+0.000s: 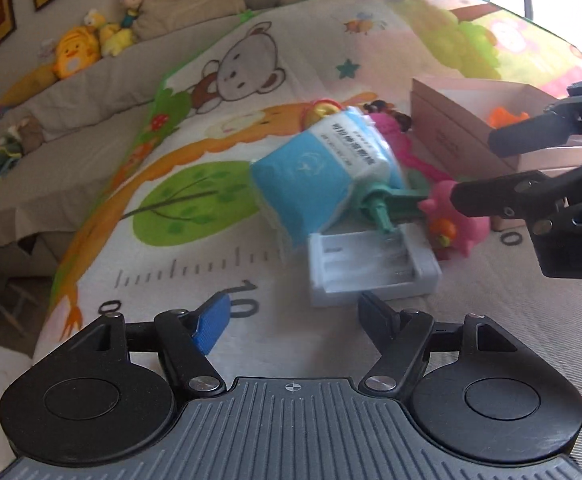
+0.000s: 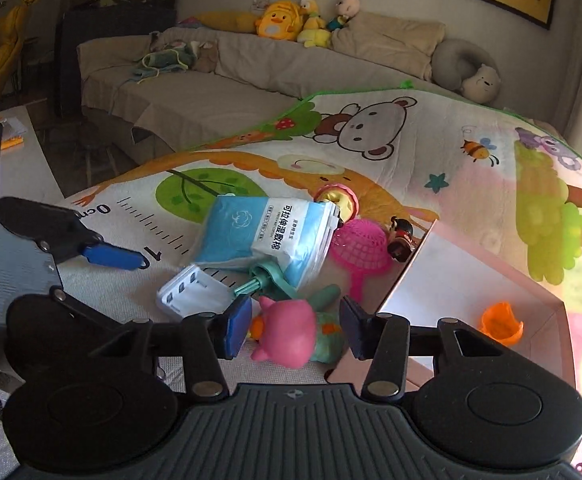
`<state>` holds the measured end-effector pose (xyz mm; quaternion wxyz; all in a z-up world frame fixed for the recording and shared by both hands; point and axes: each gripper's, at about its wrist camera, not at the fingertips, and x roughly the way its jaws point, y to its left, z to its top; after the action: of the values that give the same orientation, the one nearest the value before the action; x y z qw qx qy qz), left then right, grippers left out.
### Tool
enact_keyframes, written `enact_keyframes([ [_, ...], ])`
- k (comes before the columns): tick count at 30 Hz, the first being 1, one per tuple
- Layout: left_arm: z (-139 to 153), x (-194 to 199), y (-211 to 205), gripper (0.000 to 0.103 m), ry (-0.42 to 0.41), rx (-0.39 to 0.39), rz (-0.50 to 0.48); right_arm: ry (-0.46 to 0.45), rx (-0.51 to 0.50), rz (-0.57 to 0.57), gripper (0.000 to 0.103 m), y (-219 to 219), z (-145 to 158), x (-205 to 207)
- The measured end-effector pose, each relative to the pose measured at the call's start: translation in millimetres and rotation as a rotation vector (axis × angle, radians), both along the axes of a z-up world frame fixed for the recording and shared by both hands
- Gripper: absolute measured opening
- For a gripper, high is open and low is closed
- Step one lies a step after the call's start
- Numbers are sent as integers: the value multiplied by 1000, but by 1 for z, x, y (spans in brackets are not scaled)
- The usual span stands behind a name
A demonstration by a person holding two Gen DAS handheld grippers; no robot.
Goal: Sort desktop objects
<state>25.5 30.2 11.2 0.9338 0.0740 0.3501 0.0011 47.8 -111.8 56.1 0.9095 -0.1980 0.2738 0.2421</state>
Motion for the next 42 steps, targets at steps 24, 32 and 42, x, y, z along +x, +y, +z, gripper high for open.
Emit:
enact_keyframes([
  [24,5,2,-16,100,5,-138,-158,204,57,-195,41,-77,-29,-53],
  [32,0,29,-30,94,36,-113,-94,138,165,-233,76,-102,-14,-68],
  [42,5,4,-29,82,61,-123,-129,133,131,-152,85,-75,-23,-33],
])
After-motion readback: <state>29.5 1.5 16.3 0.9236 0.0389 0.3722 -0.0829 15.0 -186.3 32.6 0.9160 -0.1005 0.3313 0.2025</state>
